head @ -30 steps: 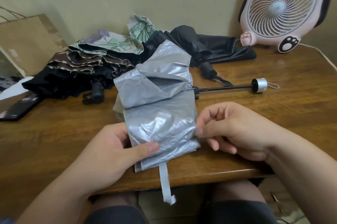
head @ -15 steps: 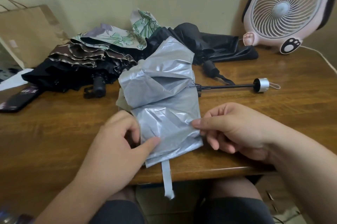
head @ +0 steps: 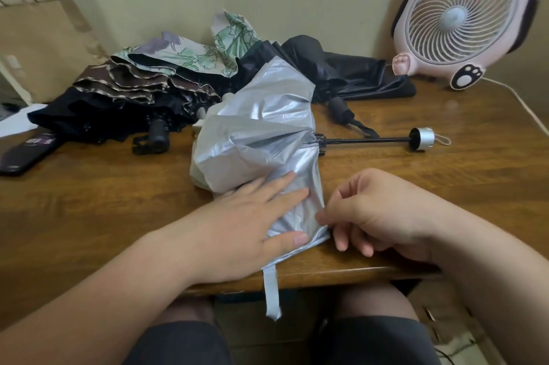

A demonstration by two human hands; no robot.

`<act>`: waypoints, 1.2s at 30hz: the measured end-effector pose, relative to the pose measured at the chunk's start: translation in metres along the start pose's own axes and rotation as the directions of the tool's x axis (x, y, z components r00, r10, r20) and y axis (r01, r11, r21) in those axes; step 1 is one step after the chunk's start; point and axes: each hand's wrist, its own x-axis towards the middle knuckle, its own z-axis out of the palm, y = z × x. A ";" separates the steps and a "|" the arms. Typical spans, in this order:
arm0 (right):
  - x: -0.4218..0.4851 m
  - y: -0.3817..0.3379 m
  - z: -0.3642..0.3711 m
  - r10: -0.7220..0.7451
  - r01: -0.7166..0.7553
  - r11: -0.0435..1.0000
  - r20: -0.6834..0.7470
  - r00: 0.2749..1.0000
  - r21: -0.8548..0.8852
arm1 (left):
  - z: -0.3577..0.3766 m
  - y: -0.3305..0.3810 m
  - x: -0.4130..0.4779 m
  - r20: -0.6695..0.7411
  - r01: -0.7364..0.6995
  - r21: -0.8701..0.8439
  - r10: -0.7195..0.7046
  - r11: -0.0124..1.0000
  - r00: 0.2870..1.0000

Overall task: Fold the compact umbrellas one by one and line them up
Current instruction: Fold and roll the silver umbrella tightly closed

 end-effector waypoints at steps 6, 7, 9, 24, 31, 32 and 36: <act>-0.001 -0.003 0.003 0.020 -0.023 0.994 -0.030 0.999 -0.110 | 0.002 0.001 -0.004 0.003 -0.029 -0.028 0.029 0.999 1.000; 0.000 -0.003 0.004 0.012 -0.015 0.995 -0.037 0.999 -0.099 | 0.001 0.002 -0.003 0.002 -0.032 -0.034 0.032 0.999 0.999; 0.002 0.000 0.005 -0.014 0.008 0.995 -0.057 0.998 -0.102 | -0.002 0.002 0.000 -0.012 -0.037 -0.052 0.036 0.998 0.999; 0.006 -0.013 0.007 -0.415 0.031 0.710 -0.382 0.826 -0.703 | -0.011 -0.022 0.028 0.017 -0.062 -0.080 0.064 0.995 0.998; 0.063 -0.012 0.018 -0.603 0.245 0.288 0.023 0.797 -0.926 | -0.014 -0.027 0.033 -0.076 -0.116 -0.049 0.112 0.992 0.991; 0.064 -0.007 0.018 -0.595 0.238 0.270 0.032 0.803 -0.933 | -0.016 -0.028 0.033 -0.074 -0.117 -0.048 0.113 0.992 0.991; 0.062 0.009 0.015 -0.560 0.174 0.307 -0.030 0.828 -0.936 | -0.016 -0.036 0.031 -0.019 -0.039 -0.029 0.038 0.999 0.999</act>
